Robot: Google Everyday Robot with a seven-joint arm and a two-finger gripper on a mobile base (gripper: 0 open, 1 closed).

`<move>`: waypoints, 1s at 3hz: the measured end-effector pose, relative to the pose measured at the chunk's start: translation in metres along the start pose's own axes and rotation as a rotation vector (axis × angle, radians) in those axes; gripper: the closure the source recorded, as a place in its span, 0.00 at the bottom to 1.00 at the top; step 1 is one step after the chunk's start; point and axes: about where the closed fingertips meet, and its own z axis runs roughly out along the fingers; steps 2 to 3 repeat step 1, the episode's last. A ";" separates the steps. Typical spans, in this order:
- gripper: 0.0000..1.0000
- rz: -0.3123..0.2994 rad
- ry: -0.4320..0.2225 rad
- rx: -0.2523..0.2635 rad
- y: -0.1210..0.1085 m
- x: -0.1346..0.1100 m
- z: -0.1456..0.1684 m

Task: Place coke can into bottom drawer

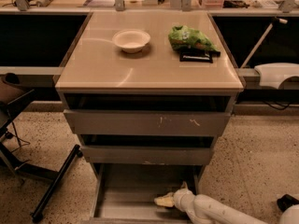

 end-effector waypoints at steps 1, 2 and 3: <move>0.00 0.000 0.000 0.000 0.000 0.000 0.000; 0.00 0.000 0.000 0.000 0.000 0.000 0.000; 0.00 0.000 0.000 0.000 0.000 0.000 0.000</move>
Offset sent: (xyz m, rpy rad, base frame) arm 0.0000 0.0000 0.0000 0.0000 0.0000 0.0000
